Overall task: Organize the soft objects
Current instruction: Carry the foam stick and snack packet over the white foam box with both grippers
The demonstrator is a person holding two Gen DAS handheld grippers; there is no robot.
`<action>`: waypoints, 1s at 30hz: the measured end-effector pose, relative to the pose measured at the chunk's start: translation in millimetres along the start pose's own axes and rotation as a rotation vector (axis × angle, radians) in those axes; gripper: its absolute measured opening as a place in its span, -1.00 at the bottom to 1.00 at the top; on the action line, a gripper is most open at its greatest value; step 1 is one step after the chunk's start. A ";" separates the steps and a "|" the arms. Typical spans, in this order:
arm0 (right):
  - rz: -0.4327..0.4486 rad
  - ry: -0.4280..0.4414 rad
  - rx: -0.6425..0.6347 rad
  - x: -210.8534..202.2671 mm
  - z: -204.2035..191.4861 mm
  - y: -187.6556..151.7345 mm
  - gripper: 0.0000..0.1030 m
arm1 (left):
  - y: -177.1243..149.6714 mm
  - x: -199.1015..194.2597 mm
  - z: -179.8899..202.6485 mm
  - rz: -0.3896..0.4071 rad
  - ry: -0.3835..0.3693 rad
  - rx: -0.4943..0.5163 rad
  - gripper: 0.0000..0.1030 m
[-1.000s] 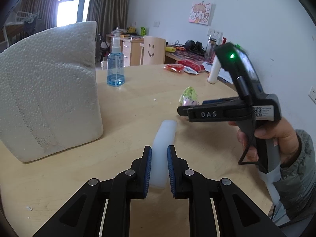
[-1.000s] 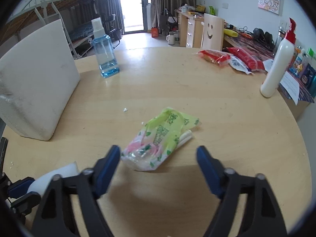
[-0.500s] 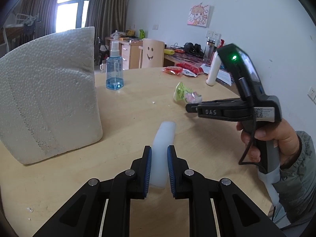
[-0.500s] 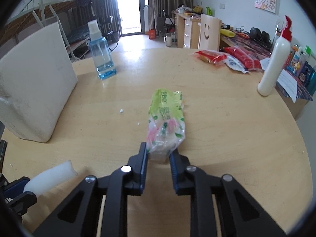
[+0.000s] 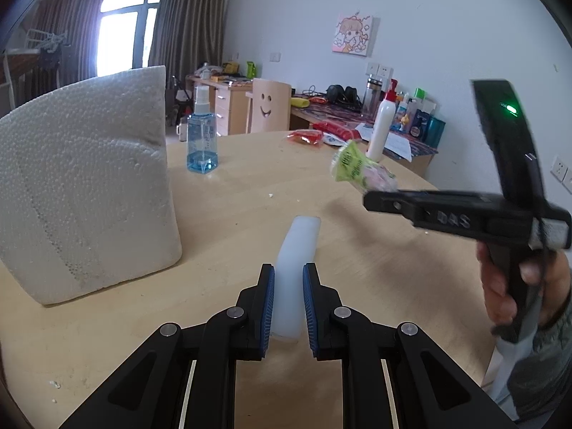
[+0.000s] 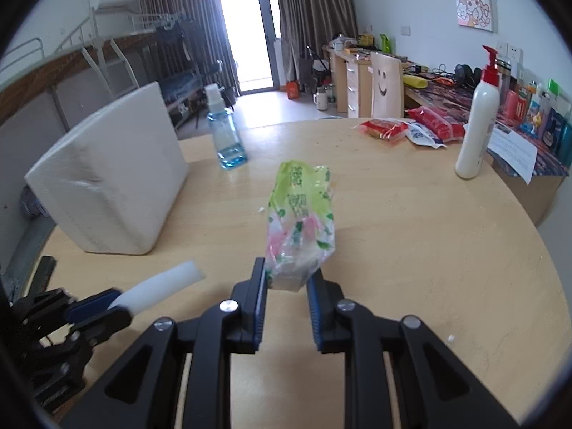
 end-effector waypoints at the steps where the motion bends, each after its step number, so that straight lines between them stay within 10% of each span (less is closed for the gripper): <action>1: 0.006 0.005 0.001 -2.6 -1.5 -2.9 -0.52 | -0.2 -1.4 0.3 0.003 0.002 0.001 -0.66; 30: 0.262 -0.012 -0.065 -64.7 -47.0 -38.3 -0.51 | 12.2 -43.0 10.2 0.214 0.089 0.058 -0.66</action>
Point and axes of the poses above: each gripper's, at about its wrist camera, not at the fingertips, and x roughly the way its jaws point, z to its right, y to its top, the point moved 2 cm from there along x, roughly the way its jaws point, and after that the axes turned 10 degrees about y, right-handed, at the moved point
